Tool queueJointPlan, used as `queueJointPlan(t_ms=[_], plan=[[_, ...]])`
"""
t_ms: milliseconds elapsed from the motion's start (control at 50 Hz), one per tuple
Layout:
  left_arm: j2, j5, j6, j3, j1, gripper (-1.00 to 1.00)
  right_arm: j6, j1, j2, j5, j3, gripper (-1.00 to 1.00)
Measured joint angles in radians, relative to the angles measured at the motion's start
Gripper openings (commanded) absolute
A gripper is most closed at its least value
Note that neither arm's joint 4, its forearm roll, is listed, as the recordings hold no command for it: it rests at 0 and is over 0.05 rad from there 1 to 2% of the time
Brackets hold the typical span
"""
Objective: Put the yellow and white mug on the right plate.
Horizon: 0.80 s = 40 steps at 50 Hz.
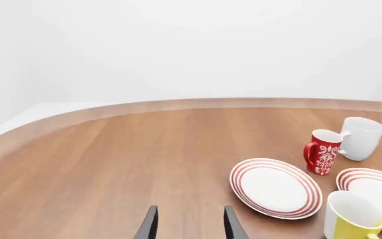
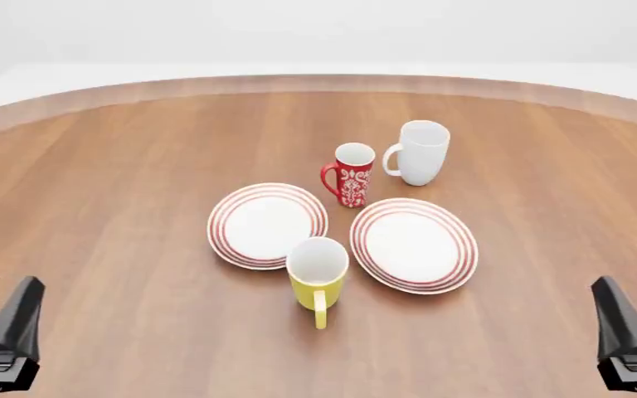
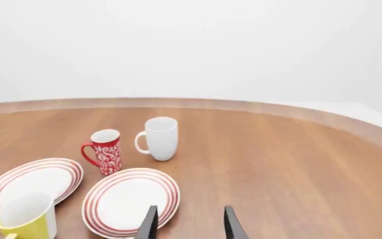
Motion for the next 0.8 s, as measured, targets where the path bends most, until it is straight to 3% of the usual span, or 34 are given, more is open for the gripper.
queueJointPlan(t_ms=[480,660,800], plan=[[0.0,0.0,0.0,0.0,0.0,1.0,-0.014,0.031,0.0,0.019,-0.018,1.0],[0.0,0.0,0.0,0.0,0.0,1.0,-0.025,0.111,0.014,0.065,-0.068,1.0],[0.0,0.0,0.0,0.0,0.0,1.0,-0.003,0.174,0.045,0.106,-0.133,1.0]])
